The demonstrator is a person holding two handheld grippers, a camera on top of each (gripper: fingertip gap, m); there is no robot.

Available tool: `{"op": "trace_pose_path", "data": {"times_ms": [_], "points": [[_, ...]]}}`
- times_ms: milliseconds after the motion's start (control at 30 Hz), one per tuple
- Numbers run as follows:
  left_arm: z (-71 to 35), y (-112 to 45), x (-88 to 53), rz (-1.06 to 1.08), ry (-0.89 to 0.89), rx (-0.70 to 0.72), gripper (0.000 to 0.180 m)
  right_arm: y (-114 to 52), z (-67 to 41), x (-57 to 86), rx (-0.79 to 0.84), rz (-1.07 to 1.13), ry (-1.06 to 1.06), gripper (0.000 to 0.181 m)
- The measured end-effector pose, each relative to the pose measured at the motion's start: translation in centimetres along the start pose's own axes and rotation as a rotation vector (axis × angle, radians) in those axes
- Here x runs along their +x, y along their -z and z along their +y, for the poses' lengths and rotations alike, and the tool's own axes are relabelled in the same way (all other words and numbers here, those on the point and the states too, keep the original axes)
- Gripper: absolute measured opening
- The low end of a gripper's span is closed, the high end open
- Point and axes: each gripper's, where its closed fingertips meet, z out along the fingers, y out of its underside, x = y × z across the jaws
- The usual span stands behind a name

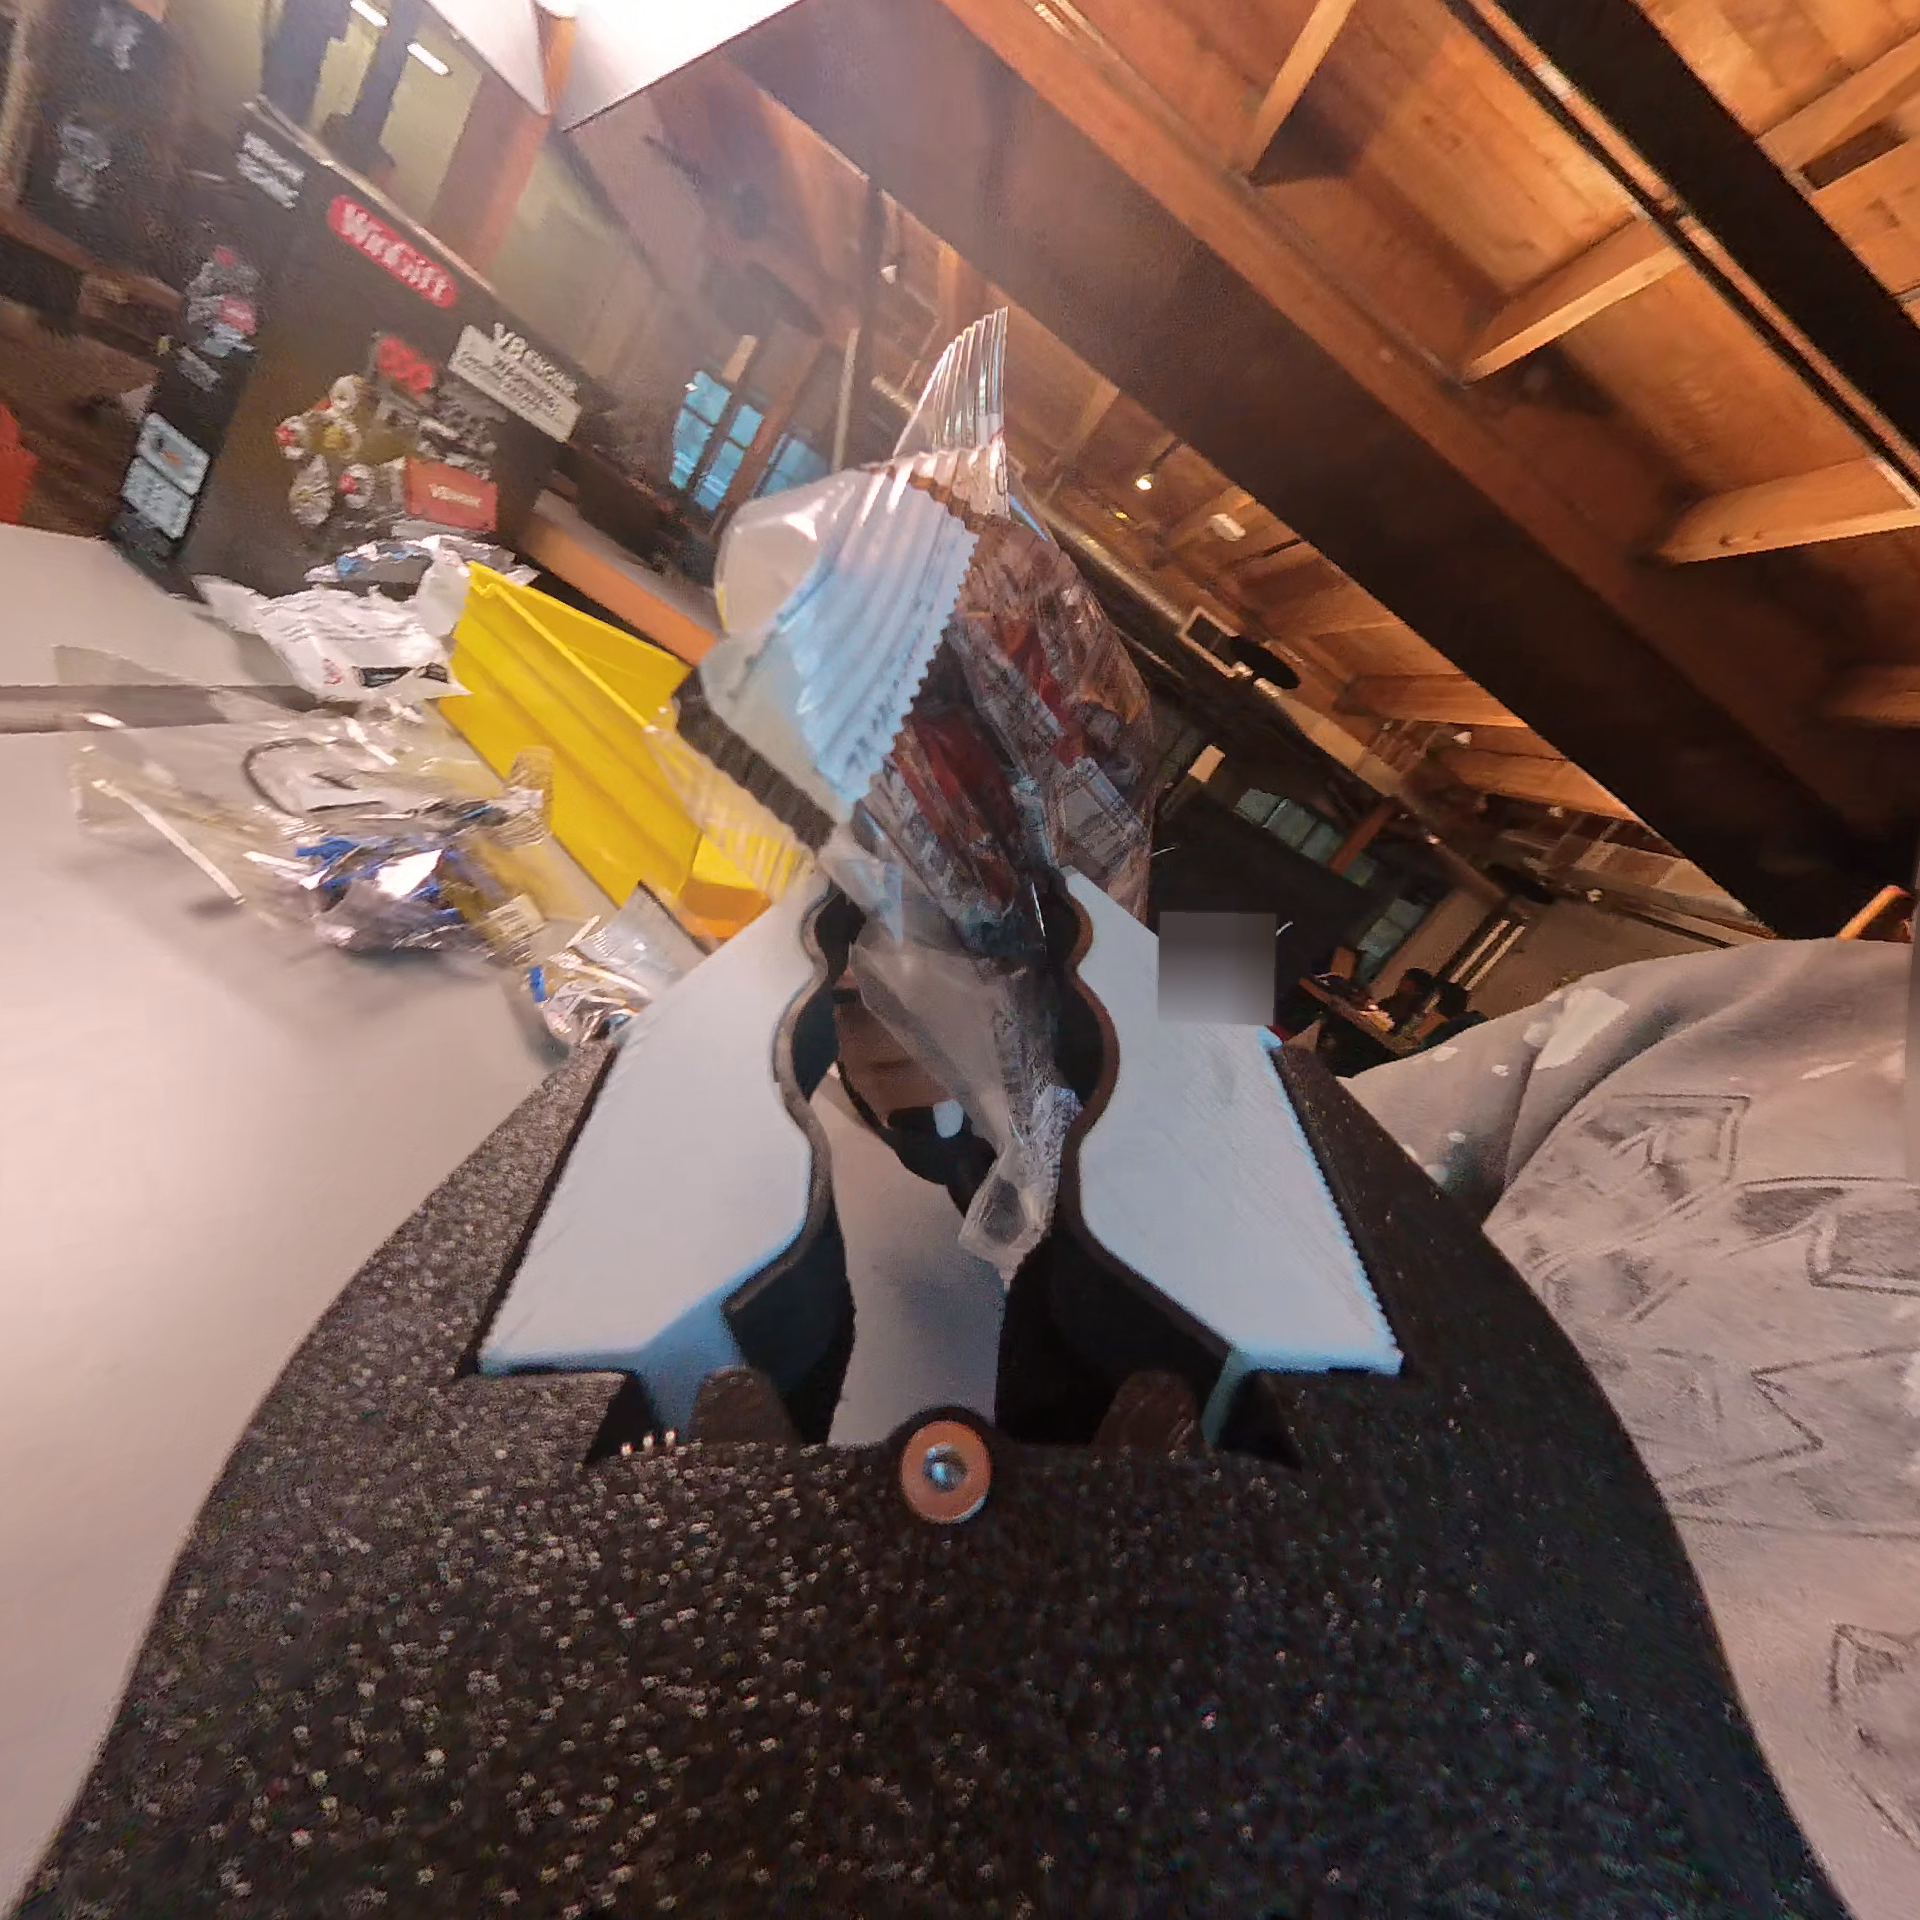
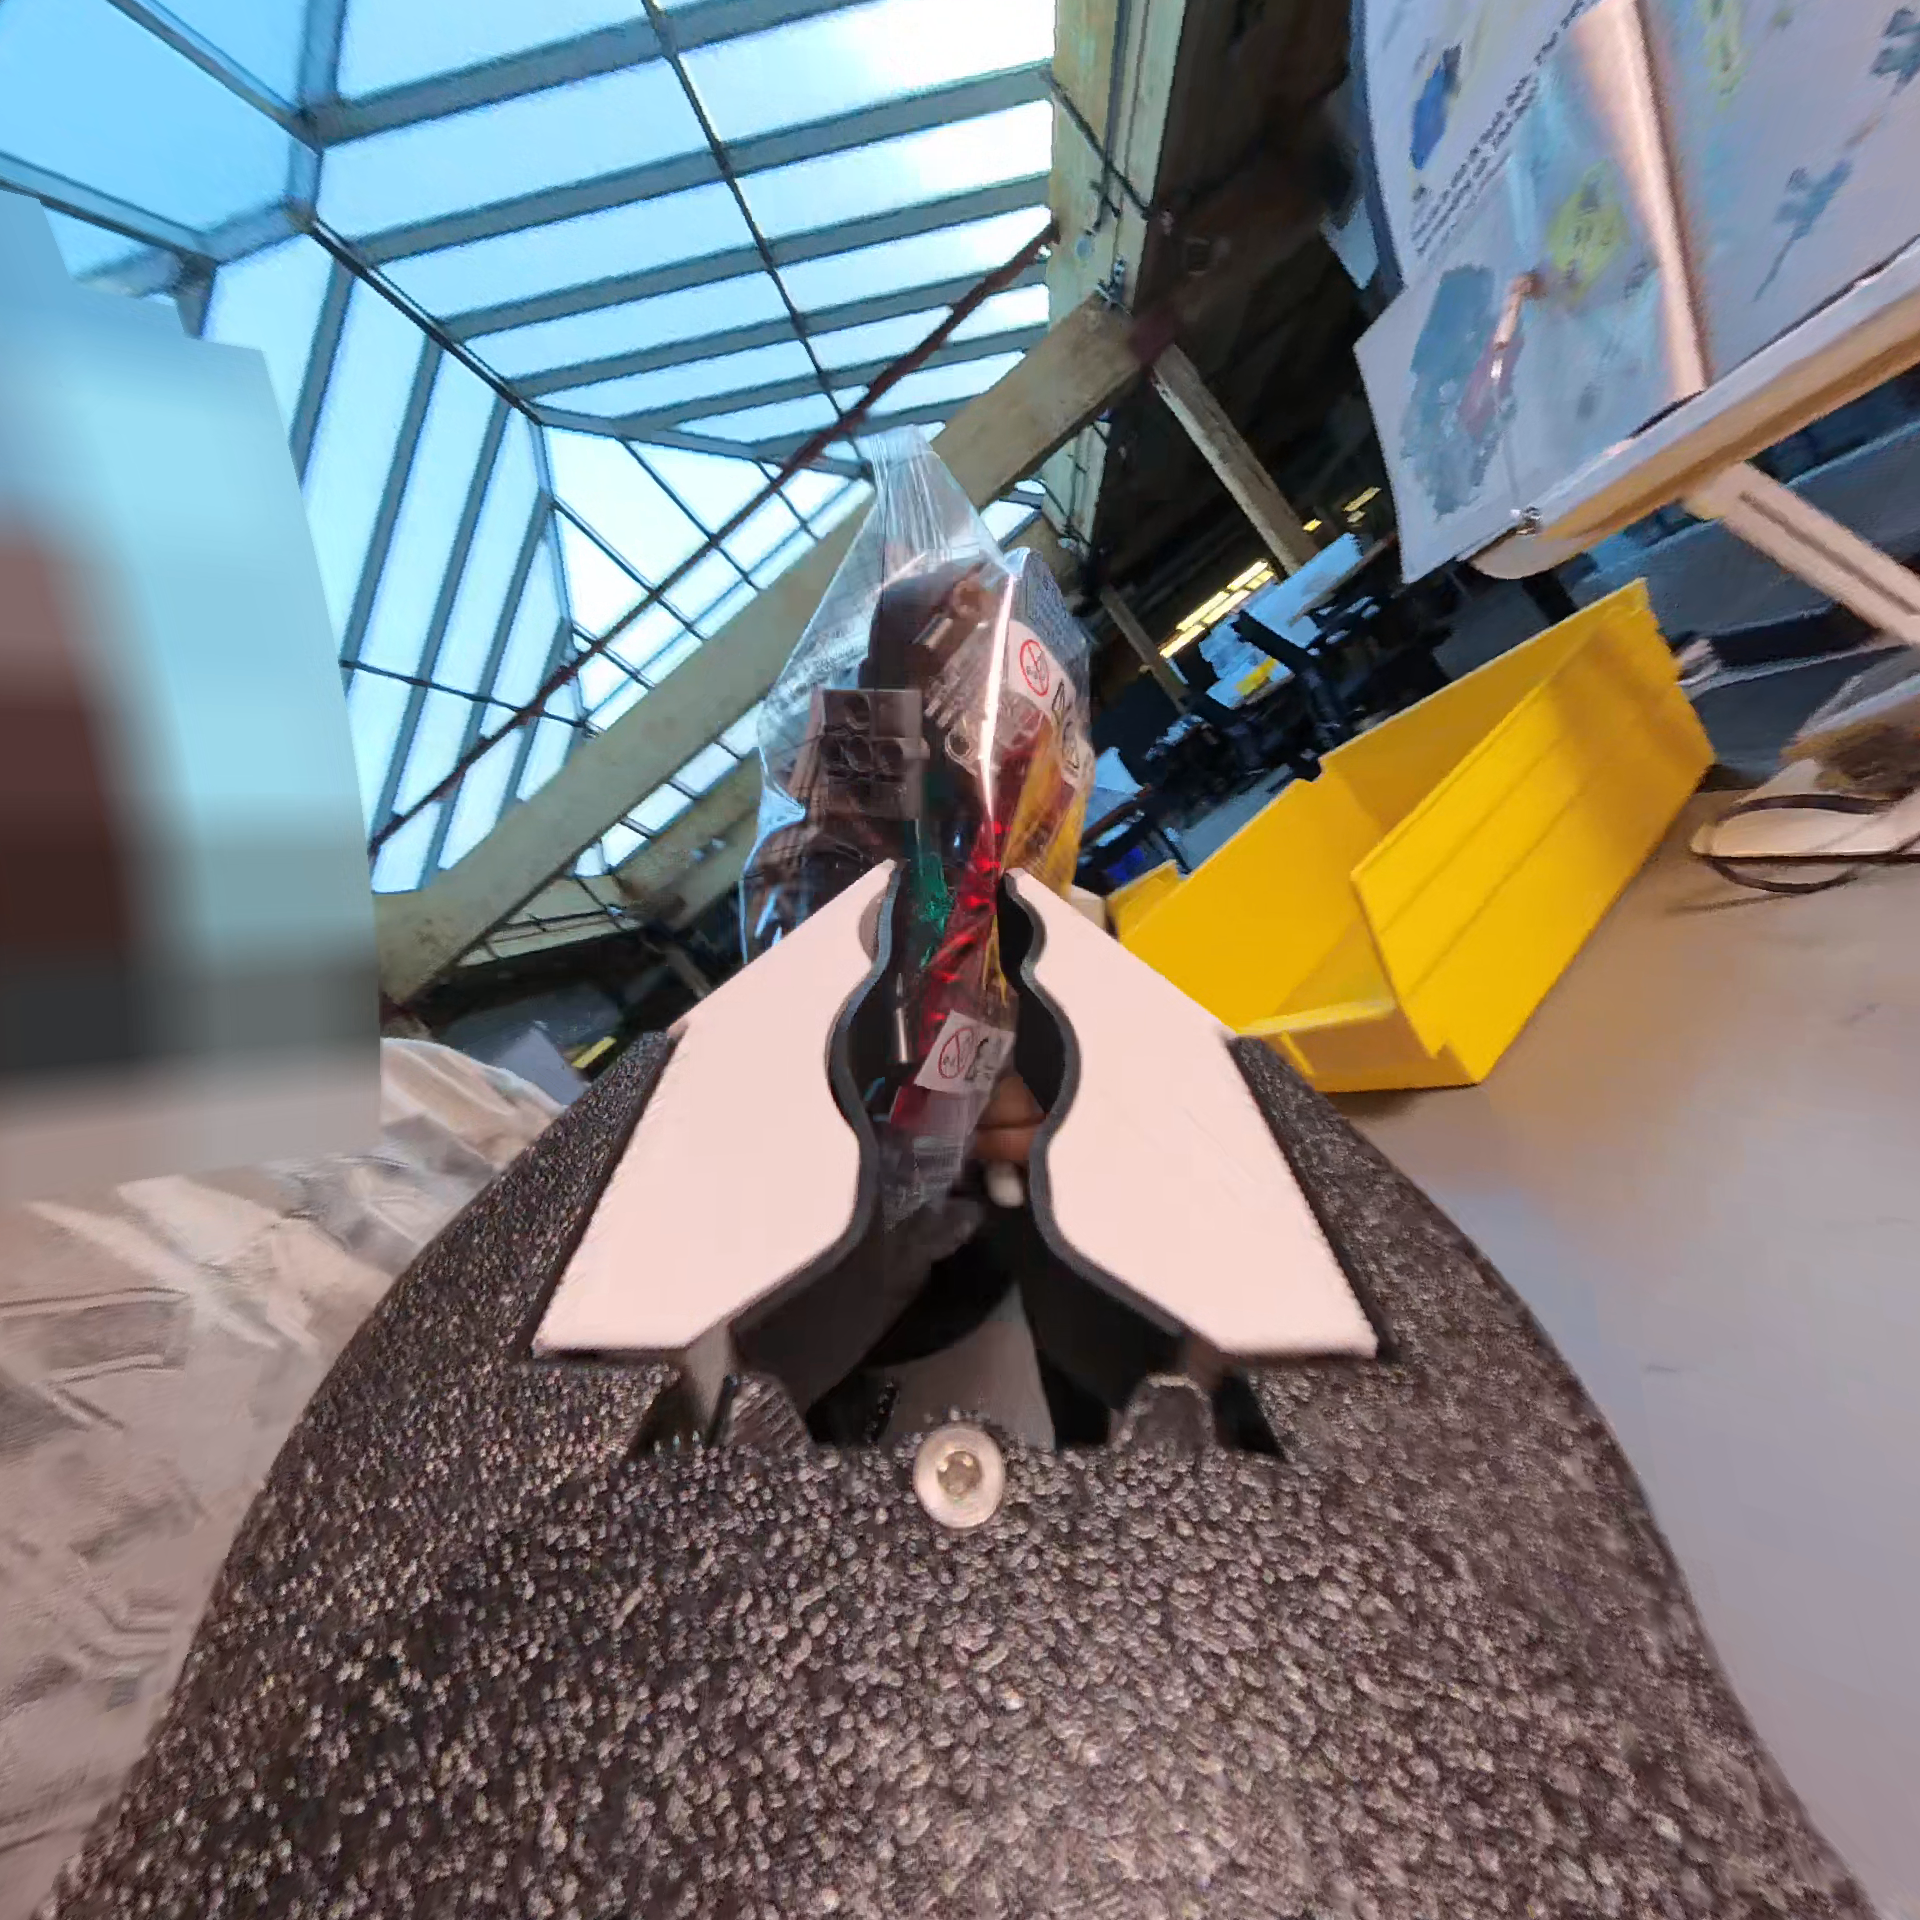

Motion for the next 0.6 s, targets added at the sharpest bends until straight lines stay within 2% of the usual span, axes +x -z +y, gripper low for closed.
{"op": "trace_pose_path", "data": {"times_ms": [100,267,367,400,433,467,533,600], "points": [[0.2,1.5,-1.3,-0.073,0.044,-0.004,0.025,0.5,0.0,1.6,-0.063,0.126,0.152,0.018],[2.1,2.0,-2.4,-0.138,0.051,-0.084,0.014,-0.2,-0.6,1.6,-0.246,0.237,0.332,0.067],[3.6,1.4,-1.9,-0.079,0.038,-0.149,0.013,-1.5,0.1,2.5,-0.304,0.266,0.316,0.080],[3.9,1.2,-1.4,-0.045,0.033,-0.157,0.013,-1.7,0.3,3.0,-0.309,0.266,0.307,0.079],[4.0,1.1,-0.8,-0.011,0.031,-0.163,0.013,-1.7,0.5,3.0,-0.306,0.233,0.292,0.060],[4.0,1.1,-0.5,0.009,0.025,-0.162,0.013,-1.7,0.9,2.4,-0.311,0.170,0.259,0.033],[3.9,1.3,-0.4,0.021,0.008,-0.158,0.014,-1.4,1.3,1.6,-0.324,0.102,0.229,0.021],[3.9,1.7,-0.5,0.033,-0.001,-0.164,0.014,-0.7,0.8,1.5,-0.313,0.118,0.286,0.009]]}}
